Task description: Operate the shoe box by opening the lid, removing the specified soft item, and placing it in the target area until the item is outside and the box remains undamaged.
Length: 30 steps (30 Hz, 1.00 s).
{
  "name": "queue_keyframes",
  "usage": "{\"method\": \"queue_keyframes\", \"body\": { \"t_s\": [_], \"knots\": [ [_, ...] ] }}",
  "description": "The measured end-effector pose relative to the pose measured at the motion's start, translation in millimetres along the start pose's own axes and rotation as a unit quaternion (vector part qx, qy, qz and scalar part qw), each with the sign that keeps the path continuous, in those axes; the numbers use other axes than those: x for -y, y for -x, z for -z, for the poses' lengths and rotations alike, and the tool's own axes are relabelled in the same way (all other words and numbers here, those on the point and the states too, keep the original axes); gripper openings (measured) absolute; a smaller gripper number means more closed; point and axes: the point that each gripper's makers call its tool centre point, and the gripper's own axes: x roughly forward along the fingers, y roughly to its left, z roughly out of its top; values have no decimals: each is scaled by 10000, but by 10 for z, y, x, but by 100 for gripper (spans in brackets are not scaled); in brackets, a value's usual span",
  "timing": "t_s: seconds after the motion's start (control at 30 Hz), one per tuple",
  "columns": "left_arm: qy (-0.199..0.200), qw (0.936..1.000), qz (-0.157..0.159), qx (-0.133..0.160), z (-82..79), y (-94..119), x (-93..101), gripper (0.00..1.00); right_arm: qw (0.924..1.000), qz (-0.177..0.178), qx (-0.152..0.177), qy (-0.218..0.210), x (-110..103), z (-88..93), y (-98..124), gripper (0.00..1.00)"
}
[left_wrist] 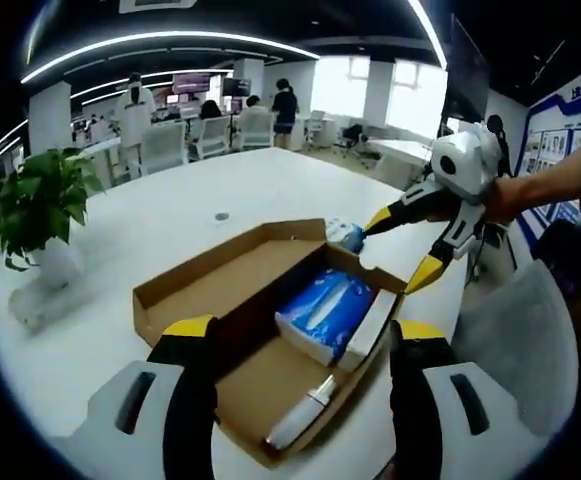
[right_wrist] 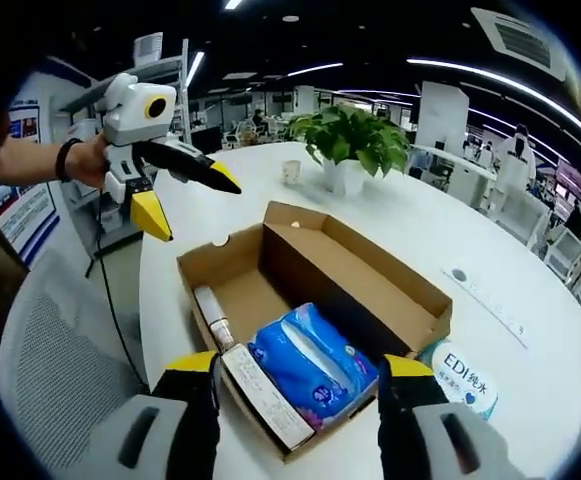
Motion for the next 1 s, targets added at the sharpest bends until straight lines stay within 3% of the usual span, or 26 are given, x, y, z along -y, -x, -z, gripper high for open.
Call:
{"method": "queue_keyframes", "body": {
  "t_s": [0.23,0.47,0.6,0.8,1.0],
  "knots": [
    [3,10000,-45,15,36,55,-30,70,9993,-97,-343,104,112,55,-148,61],
    [179,9997,-134,130,42,163,-100,70,9946,-280,-788,615,195,93,-369,62],
    [225,9995,-165,165,50,211,-95,70,9931,-402,-893,646,217,89,-497,62],
    [219,9994,-234,151,81,273,-102,70,9836,-602,-1287,1110,242,181,-671,63],
    [230,9993,-275,120,114,295,-116,70,9654,-873,-1755,1720,196,343,-791,64]
  ]
}}
